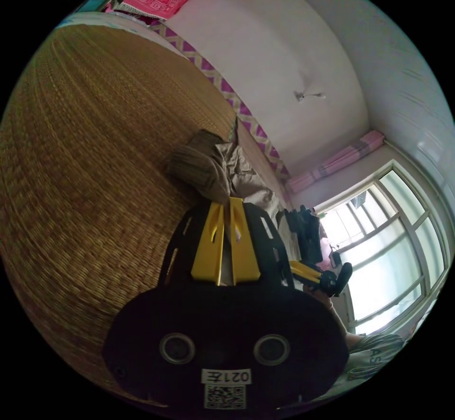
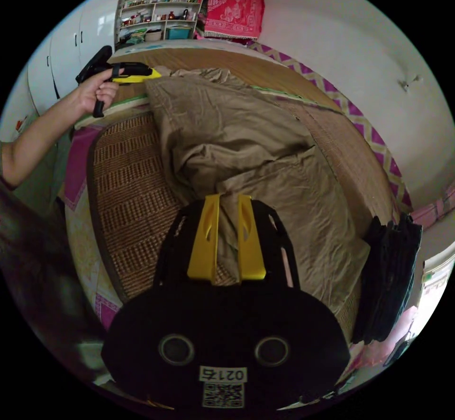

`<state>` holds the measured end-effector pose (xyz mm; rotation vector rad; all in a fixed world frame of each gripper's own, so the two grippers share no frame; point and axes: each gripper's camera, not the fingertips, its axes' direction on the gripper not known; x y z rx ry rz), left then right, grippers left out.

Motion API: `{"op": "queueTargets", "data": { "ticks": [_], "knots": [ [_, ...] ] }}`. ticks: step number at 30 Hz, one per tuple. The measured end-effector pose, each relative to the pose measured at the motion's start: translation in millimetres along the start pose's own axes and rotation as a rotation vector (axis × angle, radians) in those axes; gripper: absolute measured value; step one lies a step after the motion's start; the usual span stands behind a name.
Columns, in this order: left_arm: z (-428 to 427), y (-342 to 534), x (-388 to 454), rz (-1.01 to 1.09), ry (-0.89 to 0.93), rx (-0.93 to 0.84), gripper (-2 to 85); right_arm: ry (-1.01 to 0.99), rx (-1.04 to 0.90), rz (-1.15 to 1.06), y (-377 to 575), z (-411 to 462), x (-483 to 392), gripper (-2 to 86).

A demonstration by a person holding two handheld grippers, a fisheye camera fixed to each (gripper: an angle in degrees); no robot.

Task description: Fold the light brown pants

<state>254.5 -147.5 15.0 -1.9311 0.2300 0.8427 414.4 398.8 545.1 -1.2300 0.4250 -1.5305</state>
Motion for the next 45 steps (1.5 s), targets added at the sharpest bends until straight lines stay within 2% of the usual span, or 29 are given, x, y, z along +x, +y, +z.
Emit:
{"op": "queueTargets", "data": {
  "ticks": [6, 8, 13, 20, 24, 27, 30, 34, 38, 42, 45],
  "knots": [
    [-16, -15, -19, -0.004, 0.013, 0.001, -1.0, -0.024, 0.01, 0.0, 3, -8, 2, 8.2],
    [-21, -21, -26, -0.012, 0.024, -0.001, -1.0, 0.045, 0.006, 0.038, 5, -6, 12, 7.0],
    [-28, -31, -35, -0.008, 0.02, -0.001, -0.9, 0.055, 0.074, 0.161, 12, -29, 55, 5.1],
    [-32, -44, -43, 0.002, 0.011, 0.002, -1.0, 0.058, 0.018, 0.052, 7, -44, 84, 6.4],
    [-32, -49, -45, 0.007, 0.01, 0.005, -0.9, 0.105, 0.014, 0.048, 4, -53, 114, 1.7],
    [-30, -53, -46, 0.007, 0.006, 0.013, -0.9, 0.073, 0.038, 0.141, 8, -75, 164, 0.1],
    [-30, -62, -41, 0.007, -0.001, 0.011, -0.9, -0.044, 0.218, 0.353, 36, -147, 256, -0.3],
    [-33, -96, -30, 0.022, 0.008, -0.023, -0.9, -0.042, 0.425, 0.634, 127, -286, 413, -0.1],
    [-42, -131, -32, 0.064, -0.084, -0.038, -0.9, 0.064, 0.495, 0.905, 275, -396, 548, 0.2],
    [-41, -143, -68, -0.018, -0.13, -0.052, -0.9, 0.022, 0.485, 1.195, 424, -417, 617, 0.3],
    [-28, -133, -98, -0.082, -0.089, -0.085, -0.9, -0.111, 0.4, 1.394, 524, -374, 635, 0.3]
  ]
}}
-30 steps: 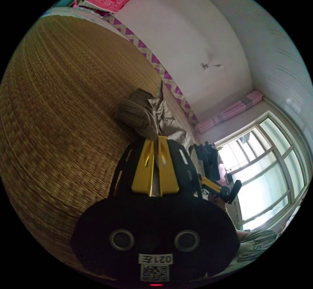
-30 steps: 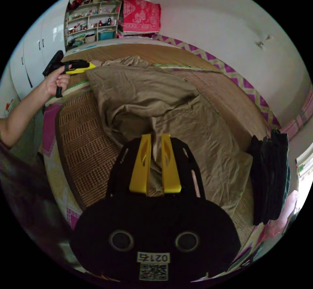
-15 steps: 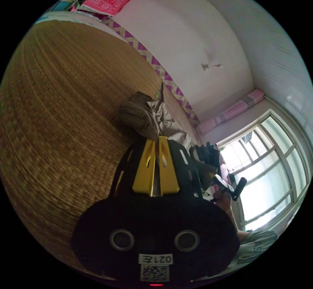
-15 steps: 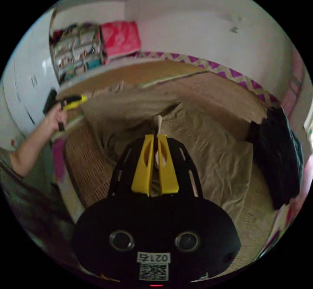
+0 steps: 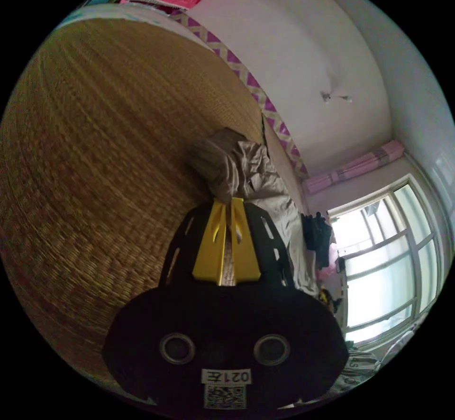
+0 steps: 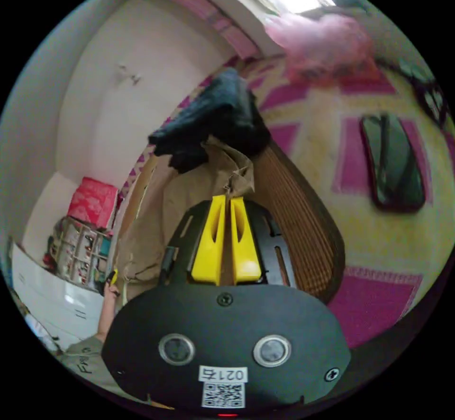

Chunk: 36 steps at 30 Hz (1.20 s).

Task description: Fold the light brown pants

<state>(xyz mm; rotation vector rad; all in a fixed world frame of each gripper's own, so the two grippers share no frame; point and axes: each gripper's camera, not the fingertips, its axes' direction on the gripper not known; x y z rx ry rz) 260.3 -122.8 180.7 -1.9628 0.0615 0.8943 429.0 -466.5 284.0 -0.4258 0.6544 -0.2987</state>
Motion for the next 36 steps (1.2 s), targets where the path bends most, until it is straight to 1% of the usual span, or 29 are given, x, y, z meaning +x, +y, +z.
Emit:
{"op": "queueTargets", "data": {
  "ticks": [1, 2, 3, 4, 5, 7, 9, 11, 12, 14, 15, 16, 17, 18, 20, 22, 24, 26, 27, 29, 33, 35, 36],
  "knots": [
    [2, 3, -6, -0.043, 0.053, 0.015, -0.9, -0.014, -0.025, 0.079, 10, 6, 35, 0.3],
    [4, 5, -3, -0.041, 0.061, 0.022, -0.9, -0.044, -0.031, 0.137, 20, 9, 61, 0.4],
    [6, 5, 1, -0.03, 0.047, 0.017, -0.9, -0.079, -0.021, 0.153, 24, 8, 71, 0.4],
    [10, 6, 10, -0.004, 0.019, 0.01, -0.9, -0.167, 0.023, 0.183, 30, 0, 85, 0.5],
    [12, 7, 17, 0.011, 0.014, 0.005, -0.9, -0.21, 0.022, 0.203, 30, -6, 92, 0.7],
    [12, 10, 27, 0.035, 0.022, 0.005, -0.8, -0.23, 0.02, 0.183, 29, -15, 88, 1.1],
    [7, 17, 47, 0.106, -0.007, 0.017, -0.8, -0.19, 0.03, 0.146, 28, -30, 74, 1.7],
    [-5, 33, 90, 0.235, -0.148, 0.101, -0.8, -0.077, 0.117, 0.021, 27, -62, 32, 2.6],
    [-6, 39, 103, 0.273, -0.182, 0.126, -0.9, -0.04, 0.141, -0.016, 27, -68, 18, 3.0],
    [0, 58, 159, 0.455, -0.271, 0.183, -0.9, 0.085, 0.205, -0.252, 23, -76, -52, 4.7],
    [5, 62, 174, 0.499, -0.286, 0.191, -0.9, 0.103, 0.21, -0.33, 22, -71, -72, 5.2],
    [17, 69, 203, 0.575, -0.319, 0.204, -0.9, 0.119, 0.189, -0.494, 18, -52, -111, 5.7],
    [33, 75, 229, 0.64, -0.343, 0.216, -0.9, 0.133, 0.129, -0.642, 13, -23, -146, 6.2],
    [42, 76, 241, 0.663, -0.339, 0.219, -0.9, 0.142, 0.088, -0.702, 10, -7, -161, 6.4],
    [85, 76, 284, 0.823, -0.198, 0.179, -0.9, 0.21, -0.071, -0.896, -3, 69, -207, 8.1],
    [123, 71, 309, 0.927, -0.117, 0.105, -0.9, 0.272, -0.156, -1.008, -11, 120, -227, 8.3],
    [165, 62, 327, 0.956, -0.114, 0.011, -0.9, 0.299, -0.218, -1.114, -17, 162, -239, 8.3],
    [215, 53, 346, 1.011, -0.126, -0.088, -0.6, 0.315, -0.324, -1.243, -19, 210, -250, 8.5],
    [226, 52, 351, 1.026, -0.133, -0.103, -0.5, 0.311, -0.357, -1.268, -20, 221, -252, 8.7],
    [265, 49, 367, 1.085, -0.157, -0.146, 0.8, 0.282, -0.485, -1.309, -26, 257, -260, 8.7],
    [320, 50, 387, 1.173, -0.167, -0.239, 5.2, 0.215, -0.58, -1.31, -38, 288, -270, 8.1],
    [353, 51, 396, 1.203, -0.15, -0.335, 7.6, 0.177, -0.652, -1.293, -42, 306, -274, 8.0],
    [360, 51, 398, 1.204, -0.143, -0.356, 8.2, 0.165, -0.672, -1.288, -42, 310, -274, 7.8]
  ]
}}
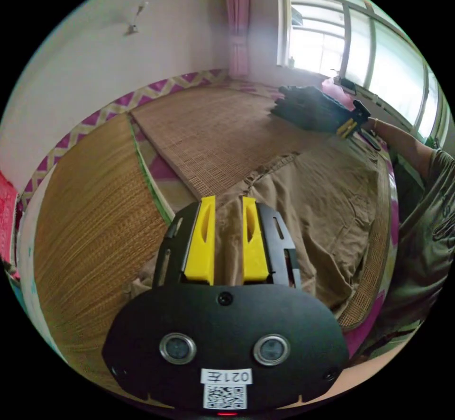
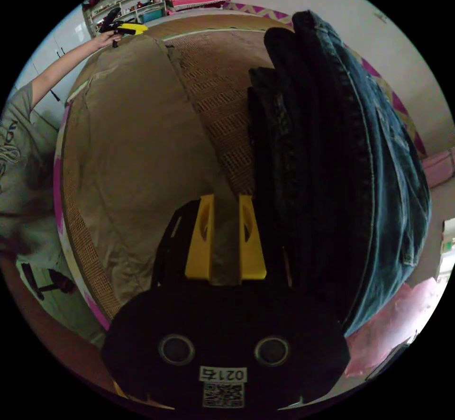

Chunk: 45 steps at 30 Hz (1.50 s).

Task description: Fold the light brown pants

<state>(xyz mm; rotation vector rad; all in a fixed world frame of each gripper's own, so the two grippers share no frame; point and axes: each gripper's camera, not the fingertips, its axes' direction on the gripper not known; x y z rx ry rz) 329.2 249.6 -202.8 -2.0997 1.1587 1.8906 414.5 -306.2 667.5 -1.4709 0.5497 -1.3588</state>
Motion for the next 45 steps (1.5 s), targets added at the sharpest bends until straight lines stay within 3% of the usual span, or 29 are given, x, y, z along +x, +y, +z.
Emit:
{"op": "queueTargets", "data": {
  "ticks": [4, 10, 13, 14, 16, 24, 31, 35, 39, 45],
  "knots": [
    [30, -20, 12, 0.073, 0.061, -0.057, 9.5, -0.046, -0.006, 0.003, -12, -2, -3, 0.5],
    [60, -39, 25, 0.136, 0.115, -0.133, 11.1, -0.026, 0.086, -0.023, -9, -36, -37, -0.9],
    [72, -44, 30, 0.168, 0.12, -0.187, 6.6, 0.0, 0.104, -0.034, -5, -52, -58, -1.0],
    [72, -44, 34, 0.192, 0.109, -0.183, 1.5, 0.012, 0.112, -0.034, -3, -60, -66, -1.0],
    [67, -45, 36, 0.202, 0.113, -0.169, -0.1, 0.022, 0.13, -0.031, 2, -72, -77, -1.0],
    [-17, -21, 53, 0.226, 0.08, 0.023, -0.9, 0.096, 0.258, -0.018, 38, -148, -136, -1.0],
    [-172, 74, 124, 0.326, 0.055, 0.195, -0.9, 0.173, 0.397, -0.126, 108, -270, -288, -1.0],
    [-231, 162, 168, 0.313, 0.084, 0.18, -0.9, 0.144, 0.46, -0.153, 179, -310, -394, -1.0],
    [-227, 228, 182, 0.191, 0.128, 0.127, -0.9, 0.041, 0.464, -0.072, 225, -287, -450, -1.0],
    [-178, 320, 161, -0.105, 0.189, 0.066, -0.9, -0.054, 0.329, 0.094, 244, -183, -480, -1.0]
  ]
}}
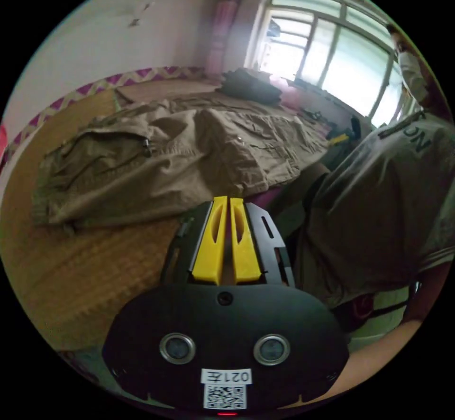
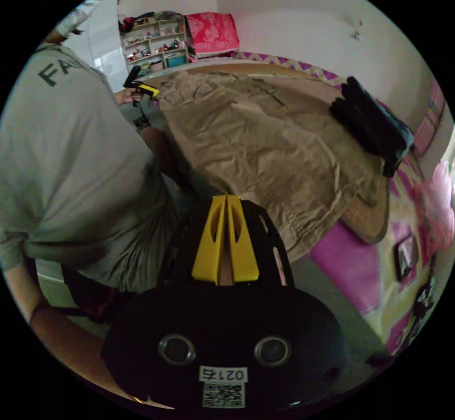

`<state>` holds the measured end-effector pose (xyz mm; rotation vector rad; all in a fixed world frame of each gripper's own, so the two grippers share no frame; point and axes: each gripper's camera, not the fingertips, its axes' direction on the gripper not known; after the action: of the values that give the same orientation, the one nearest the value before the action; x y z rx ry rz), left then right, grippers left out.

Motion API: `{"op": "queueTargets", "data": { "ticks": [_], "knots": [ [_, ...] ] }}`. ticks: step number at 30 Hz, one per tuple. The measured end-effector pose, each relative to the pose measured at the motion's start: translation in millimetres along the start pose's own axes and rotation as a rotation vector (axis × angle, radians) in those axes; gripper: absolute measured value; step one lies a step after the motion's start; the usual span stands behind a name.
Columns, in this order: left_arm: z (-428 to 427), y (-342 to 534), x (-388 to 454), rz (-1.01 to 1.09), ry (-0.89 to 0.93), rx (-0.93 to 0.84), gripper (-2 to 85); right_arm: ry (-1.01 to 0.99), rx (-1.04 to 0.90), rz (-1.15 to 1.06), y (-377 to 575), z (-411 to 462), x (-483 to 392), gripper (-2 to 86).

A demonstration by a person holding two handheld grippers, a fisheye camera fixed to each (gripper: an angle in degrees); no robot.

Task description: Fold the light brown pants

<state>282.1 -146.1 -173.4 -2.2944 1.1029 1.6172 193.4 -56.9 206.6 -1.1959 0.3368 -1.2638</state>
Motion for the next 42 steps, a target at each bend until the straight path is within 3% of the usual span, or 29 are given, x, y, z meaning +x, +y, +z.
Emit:
{"op": "queueTargets", "data": {
  "ticks": [4, 7, 9, 11, 15, 21, 23, 24, 28, 34, 36, 39, 42],
  "knots": [
    [-22, 30, -20, -0.108, 0.05, 0.151, -0.9, 0.018, -0.091, 0.028, 7, 24, 3, -0.9],
    [-42, 32, -23, -0.09, 0.05, 0.143, -0.9, 0.024, -0.102, 0.022, 7, 12, 7, -0.6],
    [-57, 28, -29, -0.078, 0.072, 0.133, -0.9, -0.012, -0.106, 0.046, 10, 5, 17, 0.0],
    [-92, 20, -38, -0.068, 0.053, 0.248, -0.8, -0.103, -0.093, 0.044, 13, -15, 31, 3.3],
    [-126, -13, -70, -0.164, -0.265, 0.281, 0.0, -0.138, 0.076, 0.122, 18, -72, 74, 7.8],
    [-100, -74, -199, -0.444, -0.612, 0.035, -0.7, -0.01, 0.194, 0.18, -12, -105, 141, 6.7],
    [-72, -60, -249, -0.54, -0.521, -0.19, -0.9, -0.036, 0.219, 0.179, -28, -100, 158, 6.1],
    [-70, -53, -256, -0.555, -0.49, -0.204, -0.9, -0.042, 0.226, 0.175, -31, -99, 160, 6.0],
    [-94, -9, -260, -0.582, -0.387, -0.113, -0.9, -0.026, 0.202, 0.143, -45, -78, 168, 6.0],
    [-101, 17, -262, -0.589, -0.361, -0.014, -0.9, 0.154, 0.064, 0.21, -77, -29, 228, 8.3],
    [-103, 10, -261, -0.608, -0.356, 0.003, -0.9, 0.217, 0.074, 0.279, -87, -24, 269, 8.5],
    [-118, -20, -241, -0.496, -0.257, 0.254, -1.0, 0.249, 0.065, 0.45, -93, -17, 354, 8.6],
    [-96, -78, -234, -0.386, -0.17, 0.248, -1.0, 0.266, -0.001, 0.492, -103, 0, 417, 8.4]
  ]
}}
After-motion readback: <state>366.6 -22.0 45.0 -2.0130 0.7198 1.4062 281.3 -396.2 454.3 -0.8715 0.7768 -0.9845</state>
